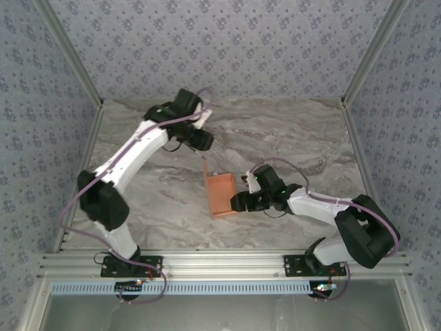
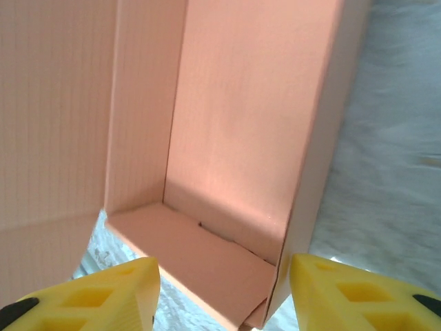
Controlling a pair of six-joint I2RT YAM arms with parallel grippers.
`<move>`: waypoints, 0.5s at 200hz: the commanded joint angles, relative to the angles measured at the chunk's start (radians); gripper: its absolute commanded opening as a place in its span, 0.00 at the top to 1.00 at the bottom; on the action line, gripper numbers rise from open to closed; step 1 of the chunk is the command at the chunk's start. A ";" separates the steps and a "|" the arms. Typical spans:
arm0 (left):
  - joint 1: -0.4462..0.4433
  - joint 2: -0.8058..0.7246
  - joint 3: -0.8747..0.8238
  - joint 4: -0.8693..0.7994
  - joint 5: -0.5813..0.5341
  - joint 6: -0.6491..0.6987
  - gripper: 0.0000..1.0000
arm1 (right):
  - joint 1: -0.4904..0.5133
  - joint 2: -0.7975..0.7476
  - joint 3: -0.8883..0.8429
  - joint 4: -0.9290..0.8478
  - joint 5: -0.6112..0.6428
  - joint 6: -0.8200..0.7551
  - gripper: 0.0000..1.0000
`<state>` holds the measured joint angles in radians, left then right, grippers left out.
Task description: Fold the paper box
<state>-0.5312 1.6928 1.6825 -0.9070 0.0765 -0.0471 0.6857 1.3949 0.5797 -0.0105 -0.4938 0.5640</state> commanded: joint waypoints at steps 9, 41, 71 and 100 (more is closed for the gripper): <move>0.086 -0.142 -0.199 0.196 -0.021 -0.123 0.40 | 0.082 0.096 0.079 0.075 0.000 0.053 0.46; 0.174 -0.266 -0.360 0.305 -0.029 -0.196 0.38 | 0.155 0.202 0.199 0.086 -0.027 0.033 0.45; 0.245 -0.343 -0.484 0.402 0.012 -0.260 0.34 | 0.151 0.184 0.261 -0.023 0.034 -0.061 0.44; 0.266 -0.258 -0.517 0.443 0.059 -0.300 0.34 | 0.064 0.107 0.265 -0.121 0.073 -0.128 0.42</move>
<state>-0.2707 1.3785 1.1843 -0.5598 0.0818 -0.2840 0.8135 1.5658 0.8246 -0.0082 -0.4717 0.5182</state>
